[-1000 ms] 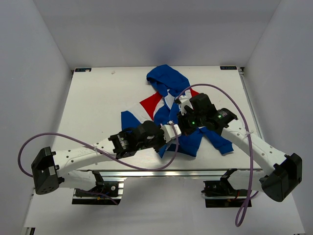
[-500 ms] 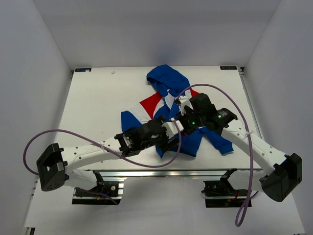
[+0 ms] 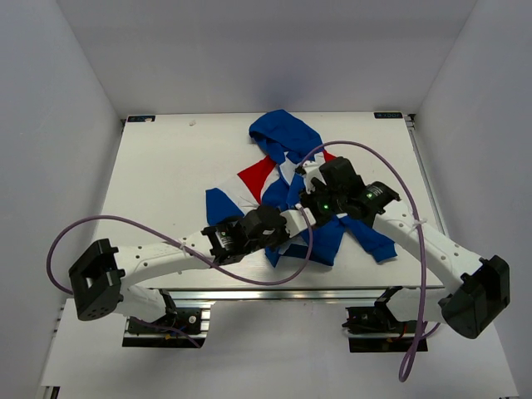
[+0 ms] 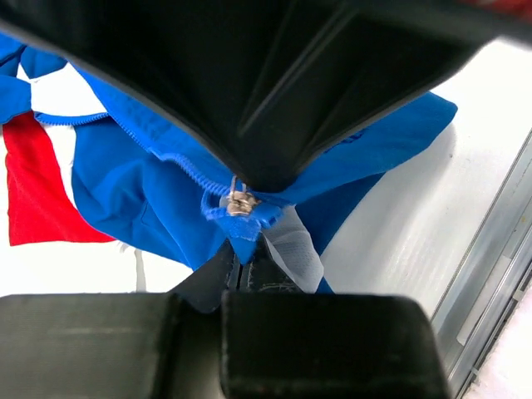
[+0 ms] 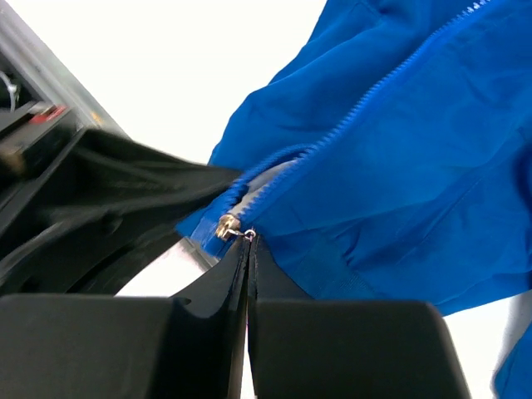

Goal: Zip up the jacket

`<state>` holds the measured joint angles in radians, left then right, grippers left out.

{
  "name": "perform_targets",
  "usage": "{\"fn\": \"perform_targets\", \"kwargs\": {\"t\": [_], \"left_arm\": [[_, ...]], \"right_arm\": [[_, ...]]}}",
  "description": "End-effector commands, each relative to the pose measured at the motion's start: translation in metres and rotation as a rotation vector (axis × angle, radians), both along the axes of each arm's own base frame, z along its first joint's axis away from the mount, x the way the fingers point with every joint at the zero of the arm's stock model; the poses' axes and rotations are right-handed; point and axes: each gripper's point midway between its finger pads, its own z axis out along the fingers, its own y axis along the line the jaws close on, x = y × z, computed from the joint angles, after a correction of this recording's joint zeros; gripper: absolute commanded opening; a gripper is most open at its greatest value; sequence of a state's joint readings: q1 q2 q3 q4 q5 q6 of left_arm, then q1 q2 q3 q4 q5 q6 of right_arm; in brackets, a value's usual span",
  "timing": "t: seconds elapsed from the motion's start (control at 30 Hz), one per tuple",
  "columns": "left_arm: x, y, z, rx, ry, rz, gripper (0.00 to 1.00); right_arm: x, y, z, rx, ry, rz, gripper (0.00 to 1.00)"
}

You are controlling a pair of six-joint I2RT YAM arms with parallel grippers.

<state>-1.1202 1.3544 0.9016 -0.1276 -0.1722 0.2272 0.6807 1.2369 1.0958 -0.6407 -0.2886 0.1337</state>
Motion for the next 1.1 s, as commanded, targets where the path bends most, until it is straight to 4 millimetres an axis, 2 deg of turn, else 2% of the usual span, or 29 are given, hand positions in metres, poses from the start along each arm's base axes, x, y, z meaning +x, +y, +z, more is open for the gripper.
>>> {"fn": "perform_targets", "kwargs": {"t": [0.0,0.17,0.3,0.43,0.47,0.57,0.63,0.73,0.8,0.83,0.87,0.9,0.93,0.97,1.07], "left_arm": [[-0.006,-0.005,0.04,-0.103,-0.03,-0.017,0.0],[-0.015,0.004,0.045,-0.101,-0.019,-0.003,0.0],[-0.019,0.006,0.045,-0.103,-0.01,-0.007,0.0],[-0.014,0.008,0.031,-0.051,-0.001,0.019,0.0],[-0.014,0.007,0.029,-0.046,0.001,0.02,0.0],[-0.017,0.003,0.028,-0.05,0.012,-0.003,0.0],[-0.014,0.004,0.03,-0.055,-0.001,0.011,0.0],[-0.015,0.004,0.036,-0.063,-0.003,0.005,0.0],[-0.018,0.002,0.044,-0.094,-0.005,-0.012,0.0],[-0.021,0.001,0.051,-0.117,-0.005,-0.03,0.0],[-0.022,0.0,0.052,-0.12,-0.002,-0.037,0.0],[-0.025,0.001,0.06,-0.146,-0.006,-0.046,0.0],[-0.028,0.001,0.063,-0.159,0.0,-0.06,0.0],[-0.03,0.003,0.064,-0.166,0.001,-0.065,0.0],[-0.035,0.01,0.075,-0.213,-0.002,-0.065,0.0]], "right_arm": [[0.034,0.0,0.015,-0.012,-0.098,-0.111,0.0],[0.049,-0.007,0.007,-0.083,-0.105,-0.171,0.0],[0.05,0.002,0.005,-0.062,-0.105,-0.128,0.0],[0.036,0.013,0.016,0.009,-0.136,0.004,0.0],[0.033,0.015,0.026,0.046,-0.163,0.031,0.0],[0.019,0.018,0.035,0.099,-0.189,0.104,0.0],[0.01,0.023,0.038,0.136,-0.187,0.159,0.0],[0.014,0.021,0.031,0.109,-0.182,0.133,0.0],[0.033,0.018,0.017,0.047,-0.185,0.065,0.0],[0.05,0.013,0.002,-0.012,-0.181,-0.013,0.0],[0.056,0.014,-0.004,-0.02,-0.159,-0.032,0.0],[0.073,0.004,-0.014,-0.087,-0.166,-0.109,0.0],[0.088,-0.001,-0.013,-0.119,-0.174,-0.166,0.0],[0.11,-0.017,-0.027,-0.169,-0.16,-0.25,0.0],[0.154,-0.031,-0.019,-0.117,-0.197,-0.339,0.0]]}}
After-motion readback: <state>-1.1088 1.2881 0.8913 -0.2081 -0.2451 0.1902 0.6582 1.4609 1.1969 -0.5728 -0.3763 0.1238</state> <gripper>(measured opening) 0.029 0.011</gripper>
